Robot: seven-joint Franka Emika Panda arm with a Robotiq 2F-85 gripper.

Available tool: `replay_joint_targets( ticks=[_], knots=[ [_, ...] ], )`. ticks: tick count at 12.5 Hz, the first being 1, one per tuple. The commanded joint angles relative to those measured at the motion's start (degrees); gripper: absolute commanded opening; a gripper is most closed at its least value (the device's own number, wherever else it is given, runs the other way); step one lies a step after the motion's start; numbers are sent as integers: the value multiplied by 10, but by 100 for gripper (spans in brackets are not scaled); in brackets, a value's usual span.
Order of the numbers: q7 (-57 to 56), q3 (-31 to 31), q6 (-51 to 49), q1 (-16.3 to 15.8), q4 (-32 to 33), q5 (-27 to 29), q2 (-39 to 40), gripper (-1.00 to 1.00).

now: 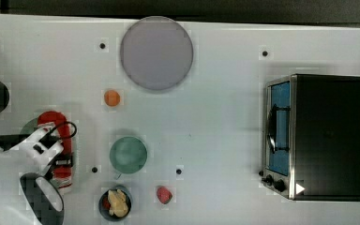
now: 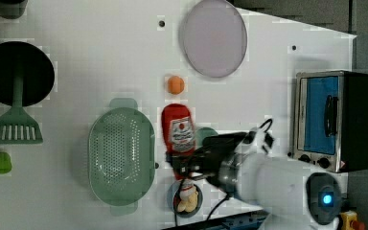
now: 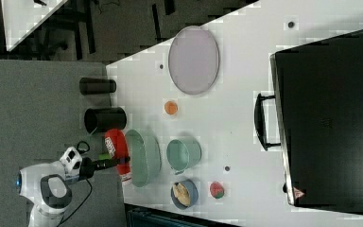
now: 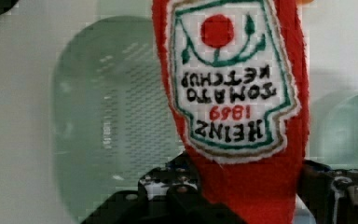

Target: Pick Ketchup from the table and place it in strainer.

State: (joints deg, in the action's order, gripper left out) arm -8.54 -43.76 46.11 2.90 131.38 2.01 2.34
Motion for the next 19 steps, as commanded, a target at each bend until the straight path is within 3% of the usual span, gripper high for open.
replay_joint_targets(
  ticks=[1,7,10,11,14,19],
  knots=[
    [110,-12,51,8,-14,-1,46,21],
    [120,-11,166,-4,-13,-11,174,27],
    [120,-8,197,-4,-15,-48,210,90],
    [121,-8,199,-4,-16,-49,206,100],
    [151,-7,161,9,-30,-47,151,100],
    [158,6,-85,67,-96,-41,10,100]
  ],
)
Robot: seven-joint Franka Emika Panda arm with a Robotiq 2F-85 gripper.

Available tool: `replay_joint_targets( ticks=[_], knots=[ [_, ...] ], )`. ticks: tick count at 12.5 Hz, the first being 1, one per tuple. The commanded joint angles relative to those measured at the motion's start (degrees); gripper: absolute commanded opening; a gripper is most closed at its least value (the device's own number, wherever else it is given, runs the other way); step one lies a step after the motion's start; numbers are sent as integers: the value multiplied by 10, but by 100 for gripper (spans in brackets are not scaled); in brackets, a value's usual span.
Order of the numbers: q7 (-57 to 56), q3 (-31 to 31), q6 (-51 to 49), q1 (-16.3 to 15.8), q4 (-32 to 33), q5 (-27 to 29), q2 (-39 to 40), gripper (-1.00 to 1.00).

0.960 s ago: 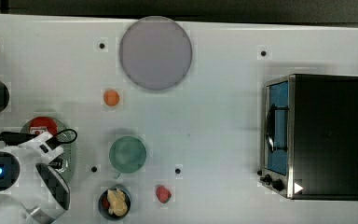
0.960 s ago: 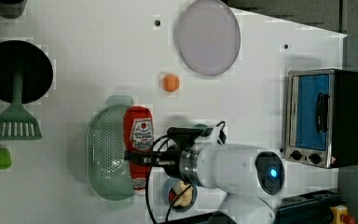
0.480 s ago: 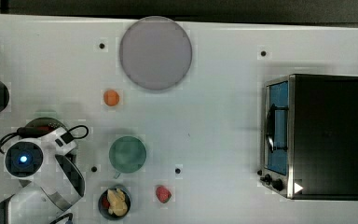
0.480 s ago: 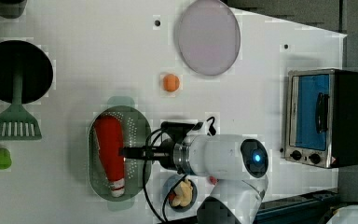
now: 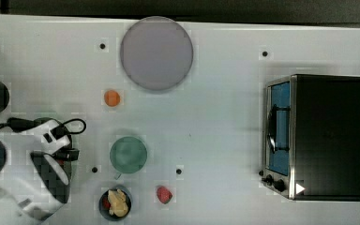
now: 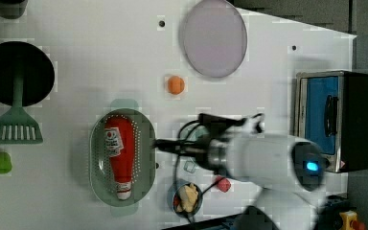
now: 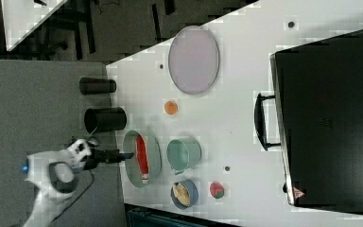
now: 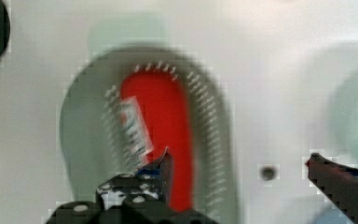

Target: Pick Ketchup from the table and place it in strainer.

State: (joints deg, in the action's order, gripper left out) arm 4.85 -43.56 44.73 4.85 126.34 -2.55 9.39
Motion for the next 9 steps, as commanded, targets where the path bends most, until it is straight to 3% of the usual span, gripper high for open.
replay_joint_targets(
  ticks=[1,5,9],
  knots=[
    [20,16,-119,59,-62,14,-82,100],
    [1,107,-244,87,-127,72,-138,100],
    [-72,231,-315,90,-161,73,-168,100]
  ],
)
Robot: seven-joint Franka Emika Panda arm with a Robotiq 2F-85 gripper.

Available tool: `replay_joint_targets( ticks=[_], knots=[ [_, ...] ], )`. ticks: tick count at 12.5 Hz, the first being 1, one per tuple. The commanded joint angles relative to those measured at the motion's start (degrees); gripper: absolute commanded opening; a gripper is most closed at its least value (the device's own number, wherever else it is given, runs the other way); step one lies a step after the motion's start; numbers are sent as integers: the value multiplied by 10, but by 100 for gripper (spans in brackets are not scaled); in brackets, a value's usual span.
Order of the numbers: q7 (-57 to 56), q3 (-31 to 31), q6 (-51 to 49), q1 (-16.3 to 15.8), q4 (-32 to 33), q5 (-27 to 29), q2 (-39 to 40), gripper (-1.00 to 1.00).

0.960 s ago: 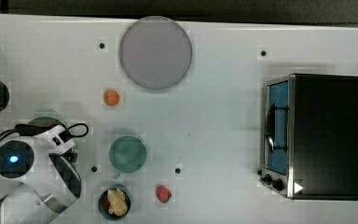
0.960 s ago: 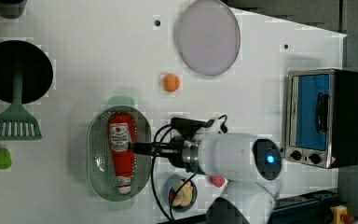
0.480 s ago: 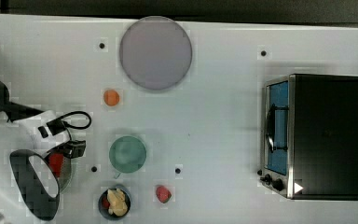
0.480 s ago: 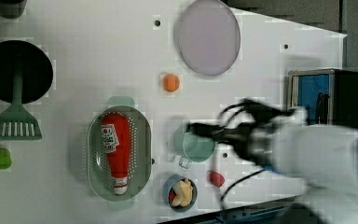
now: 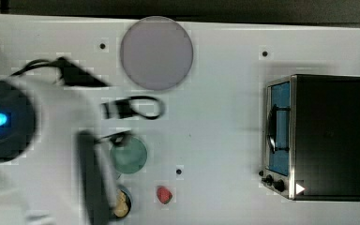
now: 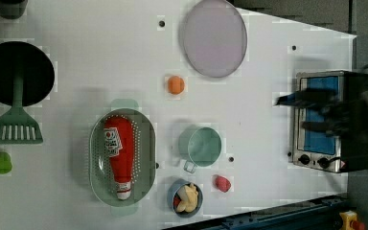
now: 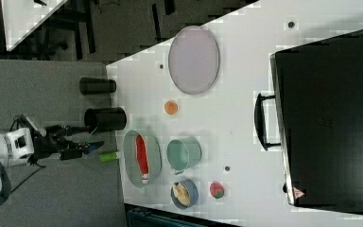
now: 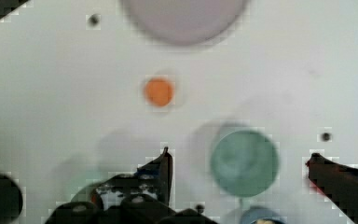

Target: Pick Ketchup from the table and place it in strainer.

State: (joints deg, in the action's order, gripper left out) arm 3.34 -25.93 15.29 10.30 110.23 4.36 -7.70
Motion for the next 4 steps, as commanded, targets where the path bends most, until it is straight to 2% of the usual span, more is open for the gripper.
replay_joint_targets(
  ticks=[1,4],
  knots=[
    [-69,86,-21,36,-2,4,-3,100],
    [-69,163,-20,37,-2,-1,-17,100]
  ],
)
